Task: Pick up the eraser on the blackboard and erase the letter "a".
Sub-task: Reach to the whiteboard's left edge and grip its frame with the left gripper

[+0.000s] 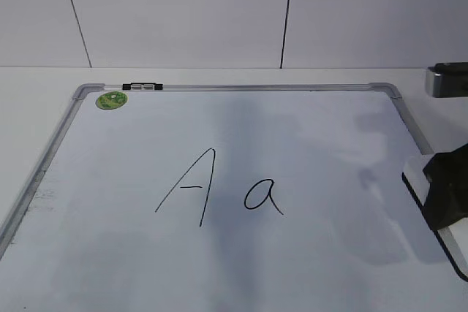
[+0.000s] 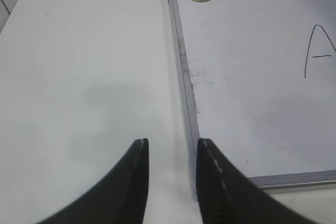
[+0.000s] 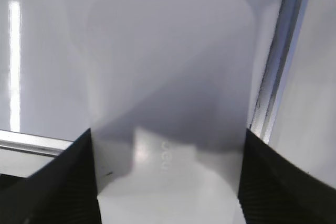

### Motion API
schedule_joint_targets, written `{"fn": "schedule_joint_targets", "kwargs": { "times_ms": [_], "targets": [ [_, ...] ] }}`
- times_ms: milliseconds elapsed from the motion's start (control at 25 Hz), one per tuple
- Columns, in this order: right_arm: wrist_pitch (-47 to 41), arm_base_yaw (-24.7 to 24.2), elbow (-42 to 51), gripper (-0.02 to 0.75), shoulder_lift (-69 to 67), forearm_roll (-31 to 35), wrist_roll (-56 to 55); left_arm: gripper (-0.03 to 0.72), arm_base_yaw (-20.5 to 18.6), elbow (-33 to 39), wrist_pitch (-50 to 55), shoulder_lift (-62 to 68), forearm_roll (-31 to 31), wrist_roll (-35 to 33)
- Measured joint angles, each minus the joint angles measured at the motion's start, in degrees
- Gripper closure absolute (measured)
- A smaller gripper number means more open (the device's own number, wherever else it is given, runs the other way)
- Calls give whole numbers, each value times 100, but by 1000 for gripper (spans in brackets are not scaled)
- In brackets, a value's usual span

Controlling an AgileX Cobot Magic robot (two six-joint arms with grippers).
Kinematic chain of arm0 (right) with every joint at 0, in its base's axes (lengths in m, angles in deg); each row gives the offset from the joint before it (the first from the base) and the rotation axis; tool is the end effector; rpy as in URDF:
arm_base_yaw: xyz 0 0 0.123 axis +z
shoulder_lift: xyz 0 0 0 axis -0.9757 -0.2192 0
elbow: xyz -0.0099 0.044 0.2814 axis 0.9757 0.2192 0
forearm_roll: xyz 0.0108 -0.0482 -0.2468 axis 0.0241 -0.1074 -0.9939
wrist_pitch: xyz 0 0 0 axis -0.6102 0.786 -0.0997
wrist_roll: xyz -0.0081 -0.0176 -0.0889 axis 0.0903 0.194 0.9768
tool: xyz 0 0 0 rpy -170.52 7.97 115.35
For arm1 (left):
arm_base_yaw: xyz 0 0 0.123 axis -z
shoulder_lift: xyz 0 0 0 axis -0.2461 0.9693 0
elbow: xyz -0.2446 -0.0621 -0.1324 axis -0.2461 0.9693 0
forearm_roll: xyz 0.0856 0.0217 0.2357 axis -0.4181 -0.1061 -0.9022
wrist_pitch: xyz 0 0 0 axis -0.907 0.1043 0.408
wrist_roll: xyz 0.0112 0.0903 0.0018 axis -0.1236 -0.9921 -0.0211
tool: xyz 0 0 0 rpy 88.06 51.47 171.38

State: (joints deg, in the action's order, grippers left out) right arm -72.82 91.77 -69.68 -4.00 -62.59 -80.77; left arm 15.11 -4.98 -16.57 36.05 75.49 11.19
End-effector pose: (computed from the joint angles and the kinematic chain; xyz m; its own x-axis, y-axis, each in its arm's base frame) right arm 0.2234 0.0610 0.2601 -0.9768 -0.1725 -0.1271 -0.1796 0.9826 0.0470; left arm -0.0061 -0.0062 0.2755 -0.4959 0.0293 -0.8679 0.0855 0.9962 -0.0153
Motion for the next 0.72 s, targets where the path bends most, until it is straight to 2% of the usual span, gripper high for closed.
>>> {"fn": "schedule_joint_targets", "kwargs": {
  "times_ms": [360,720],
  "targets": [
    [-279,171,-11,170,0,-94,0,453,0,0,0,94,44,0],
    [-303,184,-11,170,0,-111,0,453,0,-178,-339,1623,23,0]
  ]
}}
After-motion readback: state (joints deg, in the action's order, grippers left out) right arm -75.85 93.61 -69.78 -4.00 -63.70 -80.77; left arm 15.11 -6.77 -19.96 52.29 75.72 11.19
